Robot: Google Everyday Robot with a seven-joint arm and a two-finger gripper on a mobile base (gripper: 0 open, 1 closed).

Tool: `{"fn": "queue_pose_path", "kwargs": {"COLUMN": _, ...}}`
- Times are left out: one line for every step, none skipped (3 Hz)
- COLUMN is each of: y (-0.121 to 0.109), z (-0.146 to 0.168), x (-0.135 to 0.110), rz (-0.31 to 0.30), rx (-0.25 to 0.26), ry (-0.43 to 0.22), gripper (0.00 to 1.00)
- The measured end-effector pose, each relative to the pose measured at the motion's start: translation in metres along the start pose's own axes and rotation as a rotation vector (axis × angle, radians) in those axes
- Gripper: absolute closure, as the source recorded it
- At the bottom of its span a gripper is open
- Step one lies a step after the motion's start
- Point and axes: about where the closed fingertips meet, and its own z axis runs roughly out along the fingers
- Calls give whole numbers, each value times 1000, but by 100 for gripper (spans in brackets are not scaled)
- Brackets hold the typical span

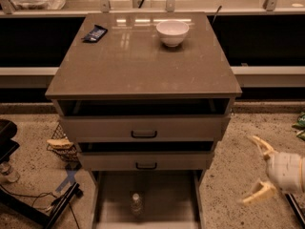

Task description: Pick water bottle from bottom drawer and place on counter

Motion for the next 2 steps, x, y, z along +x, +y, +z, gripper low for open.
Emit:
{"fn": "queue_pose_path", "kwargs": {"y": 28, "z": 7, "x": 43, "rz": -106, "rx": -8, "ry": -48, "gripper": 0}}
{"fn": "queue_pose_path", "kwargs": {"y": 31, "z": 9, "x": 46, "rz": -155, "rx": -9, "ry": -54, "gripper": 0}}
